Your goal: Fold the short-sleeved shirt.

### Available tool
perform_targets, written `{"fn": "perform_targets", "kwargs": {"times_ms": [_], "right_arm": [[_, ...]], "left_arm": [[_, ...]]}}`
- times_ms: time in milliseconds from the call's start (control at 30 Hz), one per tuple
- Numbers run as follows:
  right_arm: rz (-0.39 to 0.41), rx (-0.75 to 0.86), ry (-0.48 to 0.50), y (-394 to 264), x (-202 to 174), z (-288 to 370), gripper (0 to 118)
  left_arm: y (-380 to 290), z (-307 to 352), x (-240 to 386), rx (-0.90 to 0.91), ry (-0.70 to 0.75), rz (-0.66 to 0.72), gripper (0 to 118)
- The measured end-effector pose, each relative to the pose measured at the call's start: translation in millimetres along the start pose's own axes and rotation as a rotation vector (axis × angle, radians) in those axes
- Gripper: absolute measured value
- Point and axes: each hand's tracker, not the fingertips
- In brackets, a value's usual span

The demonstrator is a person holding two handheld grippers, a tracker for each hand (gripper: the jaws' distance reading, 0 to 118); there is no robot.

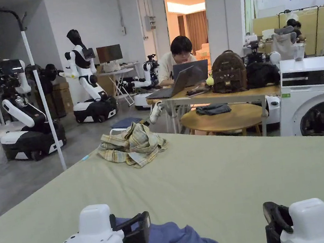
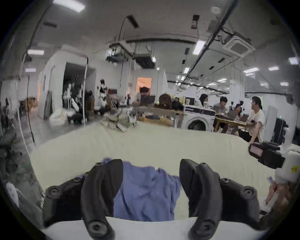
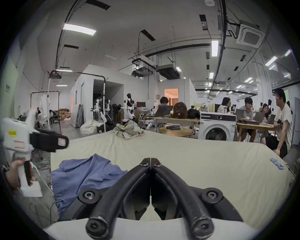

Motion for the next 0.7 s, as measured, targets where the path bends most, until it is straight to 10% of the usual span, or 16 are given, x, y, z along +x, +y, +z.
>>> {"fn": "perform_targets", "kwargs": {"times_ms": [433, 700], "right_arm": [[0.0, -0.139, -0.057, -39.4, 50.7, 16.1, 0], [-0.112, -0.157, -0.084, -49.5, 67.6, 30.3, 0]], "left_arm": [[-76.2, -156.8, -52.2, -0.57, 0.122, 0.035, 68], [-77.5, -154.1, -42.6, -0.596, 0.14, -0.009, 0]]}}
